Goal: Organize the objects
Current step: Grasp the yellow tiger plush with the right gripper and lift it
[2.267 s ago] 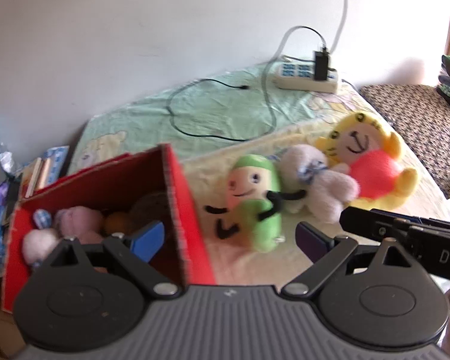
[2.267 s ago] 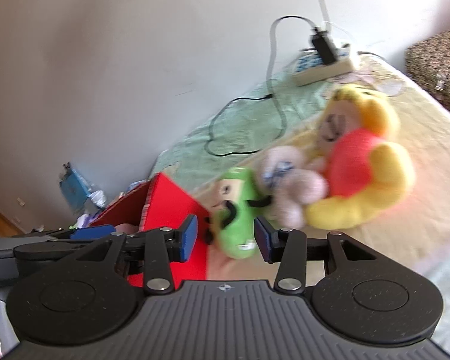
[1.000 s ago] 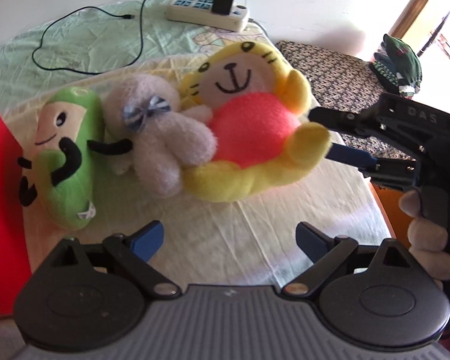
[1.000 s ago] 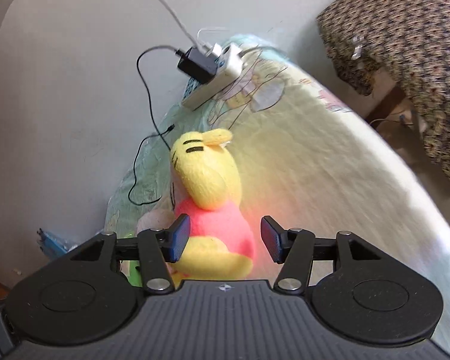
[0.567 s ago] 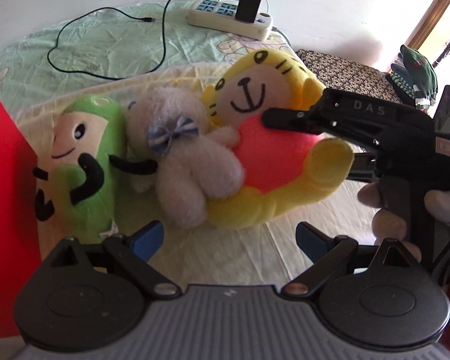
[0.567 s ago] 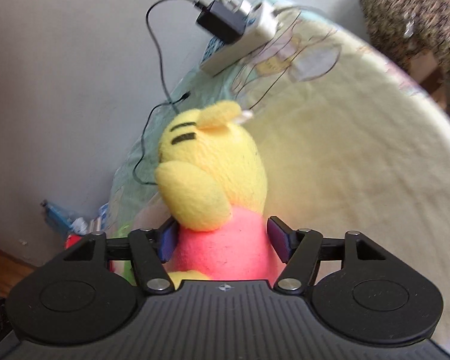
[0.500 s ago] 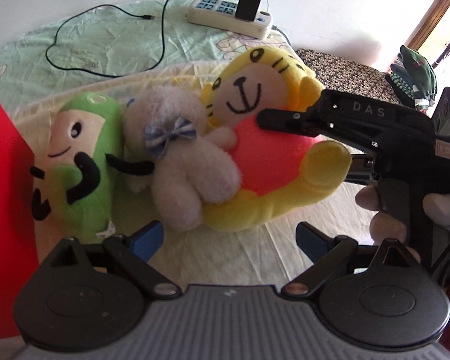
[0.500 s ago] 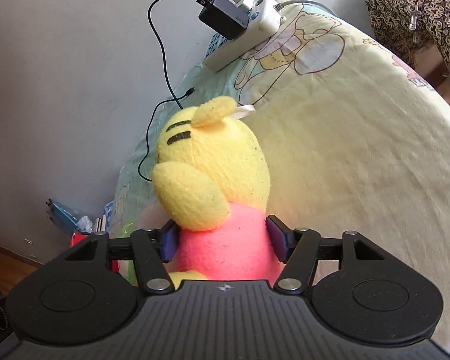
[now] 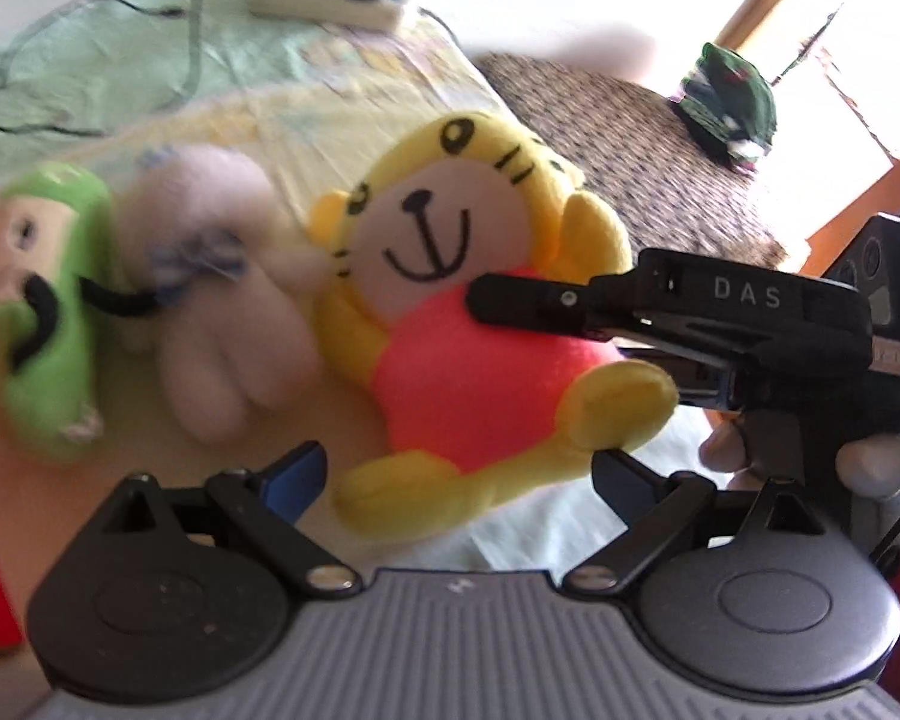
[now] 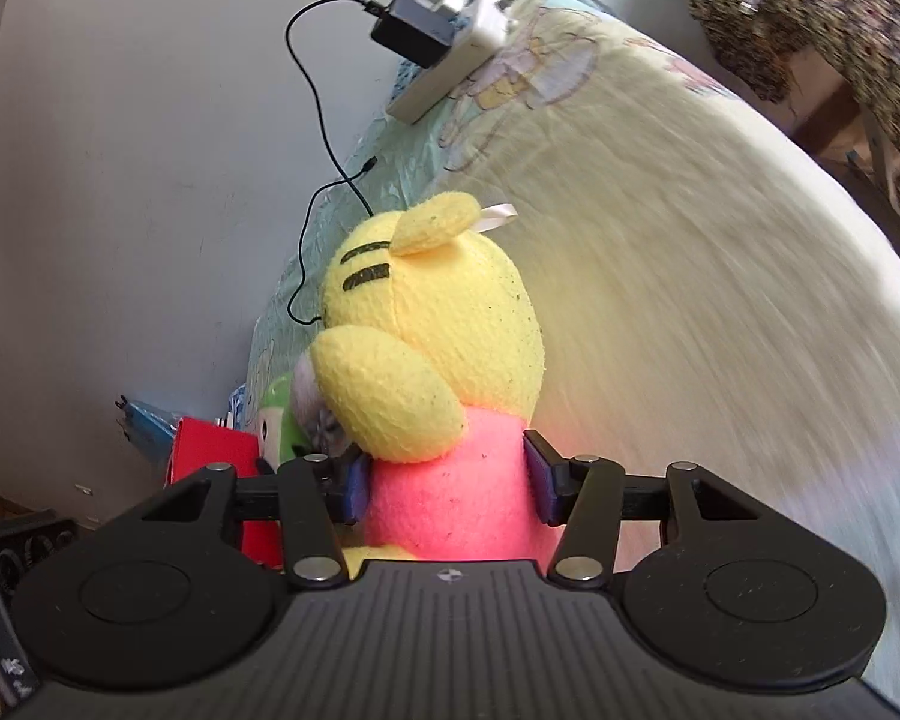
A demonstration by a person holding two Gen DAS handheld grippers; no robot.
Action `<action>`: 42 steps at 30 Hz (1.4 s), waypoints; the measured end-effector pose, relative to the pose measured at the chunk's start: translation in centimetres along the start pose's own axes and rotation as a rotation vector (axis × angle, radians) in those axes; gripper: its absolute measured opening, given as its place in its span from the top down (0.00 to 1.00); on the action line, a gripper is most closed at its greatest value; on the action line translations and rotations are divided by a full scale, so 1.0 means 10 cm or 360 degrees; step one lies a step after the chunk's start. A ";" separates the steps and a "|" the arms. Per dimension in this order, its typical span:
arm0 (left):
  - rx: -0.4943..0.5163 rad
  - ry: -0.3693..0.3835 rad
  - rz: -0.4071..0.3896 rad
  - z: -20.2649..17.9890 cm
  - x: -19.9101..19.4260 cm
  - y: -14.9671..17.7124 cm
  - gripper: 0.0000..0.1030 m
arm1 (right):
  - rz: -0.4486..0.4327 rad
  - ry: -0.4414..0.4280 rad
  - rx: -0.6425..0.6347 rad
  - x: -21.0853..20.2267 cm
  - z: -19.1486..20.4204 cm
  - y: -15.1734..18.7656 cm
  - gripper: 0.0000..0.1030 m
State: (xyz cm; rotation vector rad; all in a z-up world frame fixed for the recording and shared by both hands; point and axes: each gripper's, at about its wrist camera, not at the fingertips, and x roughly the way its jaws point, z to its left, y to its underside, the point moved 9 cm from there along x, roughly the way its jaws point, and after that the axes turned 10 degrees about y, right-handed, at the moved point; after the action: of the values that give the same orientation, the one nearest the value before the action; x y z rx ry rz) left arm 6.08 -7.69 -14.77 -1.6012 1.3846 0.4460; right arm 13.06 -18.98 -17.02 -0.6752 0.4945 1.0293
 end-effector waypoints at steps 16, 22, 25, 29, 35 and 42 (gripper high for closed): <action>0.0246 0.0218 0.0140 -0.52 0.23 0.39 0.03 | -0.0039 -0.0080 0.0160 -0.49 -0.23 0.44 0.49; 0.0396 0.0156 0.0032 -0.62 -0.03 0.44 0.03 | -0.0063 -0.0200 0.0188 -0.64 -0.09 0.50 0.49; 0.0461 0.0085 -0.0072 -0.65 -0.22 0.40 0.03 | -0.0071 -0.0286 0.0146 -0.67 0.13 0.48 0.49; 0.0497 -0.0018 -0.0218 -0.54 -0.61 0.35 0.03 | -0.0073 -0.0392 0.0056 -0.65 0.54 0.49 0.49; 0.0467 -0.0115 -0.0394 -0.23 -1.25 0.29 0.03 | -0.0075 -0.0513 -0.0066 -0.49 1.25 0.62 0.49; 0.0440 -0.0204 -0.0517 0.27 -1.93 0.35 0.03 | -0.0060 -0.0584 -0.0174 -0.22 2.05 0.92 0.49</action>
State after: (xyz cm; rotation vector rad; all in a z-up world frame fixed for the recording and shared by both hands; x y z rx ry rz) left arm -1.98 5.75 -2.66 -1.5039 1.0168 0.1515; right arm 5.17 -2.49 -3.80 -0.5721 0.1065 1.1208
